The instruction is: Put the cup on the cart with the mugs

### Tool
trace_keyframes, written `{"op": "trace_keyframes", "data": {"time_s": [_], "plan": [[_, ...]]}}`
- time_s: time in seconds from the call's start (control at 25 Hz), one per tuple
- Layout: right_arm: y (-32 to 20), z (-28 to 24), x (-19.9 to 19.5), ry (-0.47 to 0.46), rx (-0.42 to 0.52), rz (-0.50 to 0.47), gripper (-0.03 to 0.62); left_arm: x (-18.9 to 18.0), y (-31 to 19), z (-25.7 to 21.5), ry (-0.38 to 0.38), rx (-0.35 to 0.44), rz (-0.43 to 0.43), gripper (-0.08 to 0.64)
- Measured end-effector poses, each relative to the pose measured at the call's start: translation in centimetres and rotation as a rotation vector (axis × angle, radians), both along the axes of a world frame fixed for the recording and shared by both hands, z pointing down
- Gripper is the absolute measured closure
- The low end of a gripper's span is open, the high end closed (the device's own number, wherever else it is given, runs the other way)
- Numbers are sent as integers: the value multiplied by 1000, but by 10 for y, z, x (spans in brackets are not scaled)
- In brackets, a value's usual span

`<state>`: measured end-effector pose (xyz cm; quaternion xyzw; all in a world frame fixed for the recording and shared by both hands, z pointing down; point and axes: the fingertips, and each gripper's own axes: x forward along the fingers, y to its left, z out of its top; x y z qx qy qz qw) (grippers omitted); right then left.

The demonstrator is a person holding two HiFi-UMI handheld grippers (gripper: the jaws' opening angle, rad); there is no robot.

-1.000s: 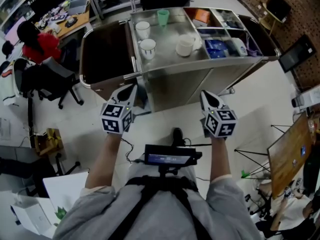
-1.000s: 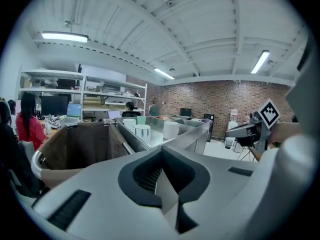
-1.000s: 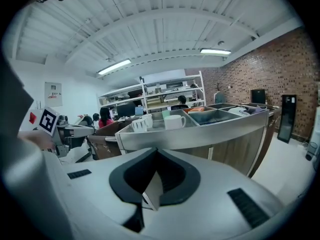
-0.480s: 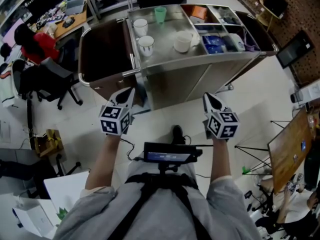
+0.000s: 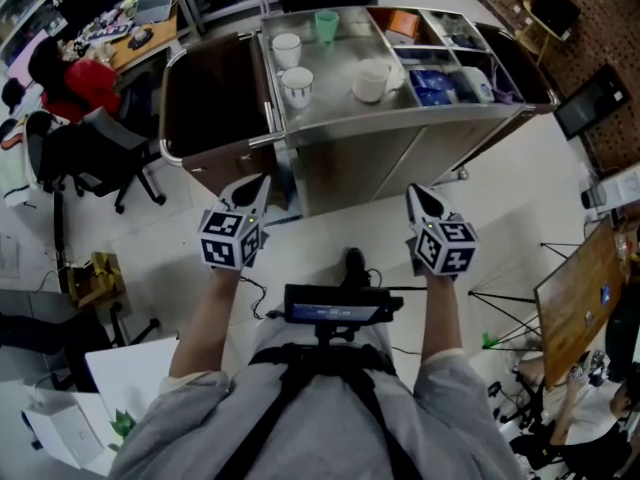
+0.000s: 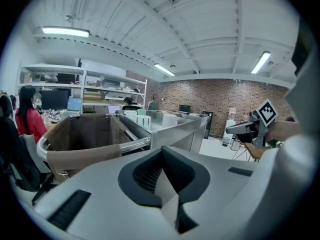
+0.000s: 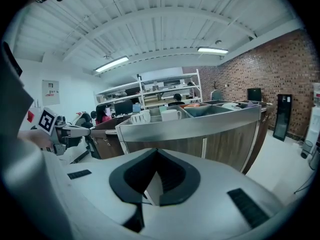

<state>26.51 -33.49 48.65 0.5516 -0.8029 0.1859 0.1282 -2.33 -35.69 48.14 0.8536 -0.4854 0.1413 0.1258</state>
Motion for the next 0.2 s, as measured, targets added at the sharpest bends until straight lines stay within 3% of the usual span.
{"op": "trace_keyframes", "data": {"time_s": [0.2], "plan": [[-1,0,-2,3,1,-5,588,4,0,1,3,3,5,558]]}}
